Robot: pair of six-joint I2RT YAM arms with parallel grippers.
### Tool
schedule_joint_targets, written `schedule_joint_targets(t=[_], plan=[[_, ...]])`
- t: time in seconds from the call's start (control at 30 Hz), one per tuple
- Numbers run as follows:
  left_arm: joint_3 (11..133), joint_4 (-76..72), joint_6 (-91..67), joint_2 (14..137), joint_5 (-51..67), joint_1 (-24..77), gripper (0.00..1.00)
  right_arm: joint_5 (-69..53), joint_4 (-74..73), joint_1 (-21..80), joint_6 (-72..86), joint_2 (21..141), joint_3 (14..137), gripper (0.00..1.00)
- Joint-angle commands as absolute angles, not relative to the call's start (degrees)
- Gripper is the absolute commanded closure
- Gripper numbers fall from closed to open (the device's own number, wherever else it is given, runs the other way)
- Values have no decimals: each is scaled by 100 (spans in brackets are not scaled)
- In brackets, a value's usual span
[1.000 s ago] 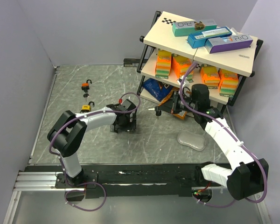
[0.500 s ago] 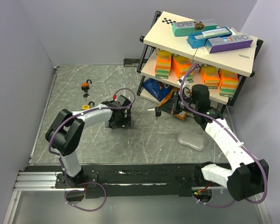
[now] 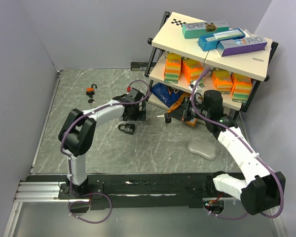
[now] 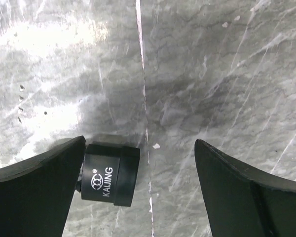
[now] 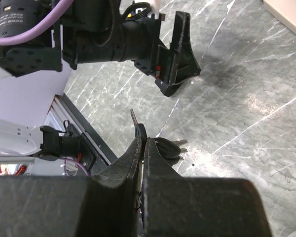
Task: Unlock with the key
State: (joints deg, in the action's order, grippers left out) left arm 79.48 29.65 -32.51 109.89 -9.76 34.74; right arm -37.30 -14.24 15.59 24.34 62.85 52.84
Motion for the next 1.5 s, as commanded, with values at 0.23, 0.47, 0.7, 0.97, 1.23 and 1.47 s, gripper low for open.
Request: schedule_joint_targets(t=[0.23, 0.47, 0.7, 0.97, 1.23, 1.47], plan=[[7780, 3331, -3708, 10205, -1266, 3437, 4, -3647, -1327, 1564, 2347, 6143, 5212, 100], [6654, 3041, -4938, 9659, -467, 3314, 4, -3753, -1195, 1573, 2426, 6275, 5177, 100], [6495, 3173, -5194, 9905, -343, 3217, 4, -3727, -1186, 1573, 2426, 6223, 5089, 100], [6433, 2795, -4993, 10186, -281, 3067, 4, -3674, -1213, 1573, 2400, 6152, 5071, 100], [7478, 3006, -4369, 11021, -870, 2988, 4, -3656, -1274, 1582, 2364, 6161, 5133, 100], [8068, 3138, -4096, 11320, -975, 2988, 4, -3568, -1354, 1573, 2294, 6108, 5150, 100]])
